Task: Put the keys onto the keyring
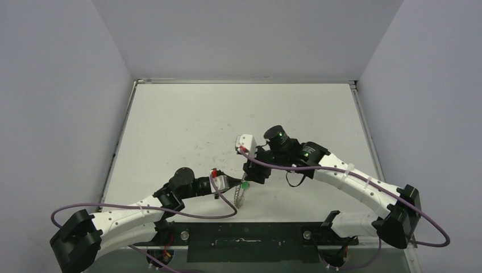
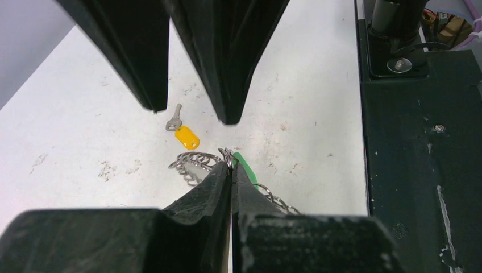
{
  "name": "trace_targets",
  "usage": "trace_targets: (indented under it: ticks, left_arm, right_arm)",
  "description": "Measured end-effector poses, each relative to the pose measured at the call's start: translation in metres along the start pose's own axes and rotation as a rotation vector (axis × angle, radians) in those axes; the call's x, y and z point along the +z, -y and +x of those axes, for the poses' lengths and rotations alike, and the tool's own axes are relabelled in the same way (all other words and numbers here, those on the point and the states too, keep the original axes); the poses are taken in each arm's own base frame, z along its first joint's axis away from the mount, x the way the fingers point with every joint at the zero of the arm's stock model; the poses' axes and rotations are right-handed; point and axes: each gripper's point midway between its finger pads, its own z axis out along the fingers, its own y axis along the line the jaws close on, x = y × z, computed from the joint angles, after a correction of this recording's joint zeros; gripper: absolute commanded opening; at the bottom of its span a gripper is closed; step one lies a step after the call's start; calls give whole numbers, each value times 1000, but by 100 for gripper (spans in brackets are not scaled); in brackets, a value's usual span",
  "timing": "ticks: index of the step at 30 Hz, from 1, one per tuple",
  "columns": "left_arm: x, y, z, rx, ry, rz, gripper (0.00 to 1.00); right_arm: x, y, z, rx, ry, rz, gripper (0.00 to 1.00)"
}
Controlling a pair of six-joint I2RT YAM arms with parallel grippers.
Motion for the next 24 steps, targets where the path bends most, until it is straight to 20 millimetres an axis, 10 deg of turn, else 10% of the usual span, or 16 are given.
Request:
trace_targets:
  ticks: [18,24]
  left_arm:
    - [-8,0,-20,28,169,-44,0]
    - [-8,1,-23,32,179,-39,0]
  right_arm:
    - [2,-21,-2,-191,266,-171,40]
    - [10,-23,6,-208,259,-197,13]
